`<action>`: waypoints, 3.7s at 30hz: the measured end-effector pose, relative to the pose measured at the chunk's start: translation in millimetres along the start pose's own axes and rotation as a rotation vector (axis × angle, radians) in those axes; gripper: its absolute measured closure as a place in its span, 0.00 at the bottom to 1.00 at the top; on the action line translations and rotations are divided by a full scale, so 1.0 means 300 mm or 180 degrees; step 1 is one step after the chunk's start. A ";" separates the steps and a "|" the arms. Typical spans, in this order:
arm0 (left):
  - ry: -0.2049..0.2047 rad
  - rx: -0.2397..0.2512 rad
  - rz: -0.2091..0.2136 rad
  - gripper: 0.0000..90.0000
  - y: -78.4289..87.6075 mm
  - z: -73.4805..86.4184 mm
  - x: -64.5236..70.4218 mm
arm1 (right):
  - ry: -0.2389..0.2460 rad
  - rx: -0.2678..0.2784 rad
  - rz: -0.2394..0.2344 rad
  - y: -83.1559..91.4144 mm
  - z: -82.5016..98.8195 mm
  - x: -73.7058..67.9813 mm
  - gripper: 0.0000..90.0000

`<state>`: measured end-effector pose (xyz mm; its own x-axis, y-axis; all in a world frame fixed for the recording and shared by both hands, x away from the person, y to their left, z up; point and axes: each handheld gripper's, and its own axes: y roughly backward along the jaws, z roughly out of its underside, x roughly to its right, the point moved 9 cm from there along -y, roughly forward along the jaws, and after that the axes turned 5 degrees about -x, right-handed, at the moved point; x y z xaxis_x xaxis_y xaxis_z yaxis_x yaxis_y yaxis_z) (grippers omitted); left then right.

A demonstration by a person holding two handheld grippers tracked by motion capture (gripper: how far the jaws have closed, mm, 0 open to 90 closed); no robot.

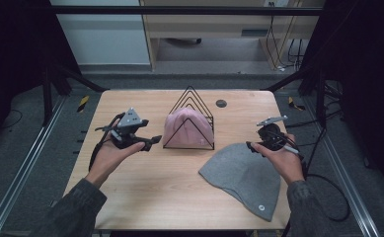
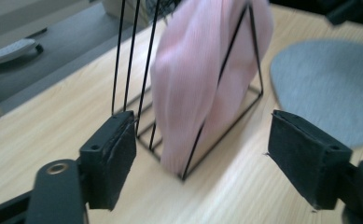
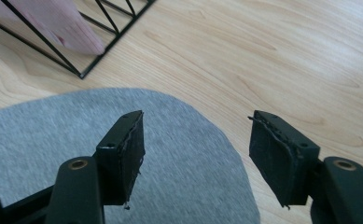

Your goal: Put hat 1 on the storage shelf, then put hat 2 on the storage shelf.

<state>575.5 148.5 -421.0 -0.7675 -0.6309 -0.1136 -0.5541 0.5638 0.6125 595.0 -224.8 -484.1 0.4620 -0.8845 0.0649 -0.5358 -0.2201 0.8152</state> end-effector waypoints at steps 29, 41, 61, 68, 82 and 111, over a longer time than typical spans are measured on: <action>0.0595 -0.0551 -0.0296 0.14 0.161 0.490 0.049 | -0.0366 -0.0490 -0.0040 -0.147 0.163 0.113 0.53; 0.0651 -0.0594 -0.0352 0.14 0.168 0.513 0.012 | -0.0330 -0.0553 -0.0103 -0.165 0.195 0.106 0.60; 0.0726 -0.0638 -0.0218 0.13 0.144 0.528 0.013 | -0.0019 0.0071 -0.0470 0.026 0.131 -0.020 0.95; 0.0730 -0.0657 -0.0163 0.10 0.134 0.534 0.016 | 0.0257 0.0514 -0.0536 0.216 0.058 -0.093 0.96; 0.0748 -0.0706 -0.0137 0.10 0.123 0.551 0.002 | 0.0768 0.1140 -0.0631 0.504 -0.103 -0.215 0.96; 0.0460 -0.0449 -0.0011 0.13 0.154 0.406 0.078 | 0.1158 0.1406 -0.0731 0.670 -0.291 -0.378 0.96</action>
<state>492.7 224.7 -490.5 -0.7059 -0.7083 -0.0086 -0.4980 0.4876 0.7171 496.7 -132.9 -277.4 0.7702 -0.6143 0.1715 -0.6001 -0.6068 0.5212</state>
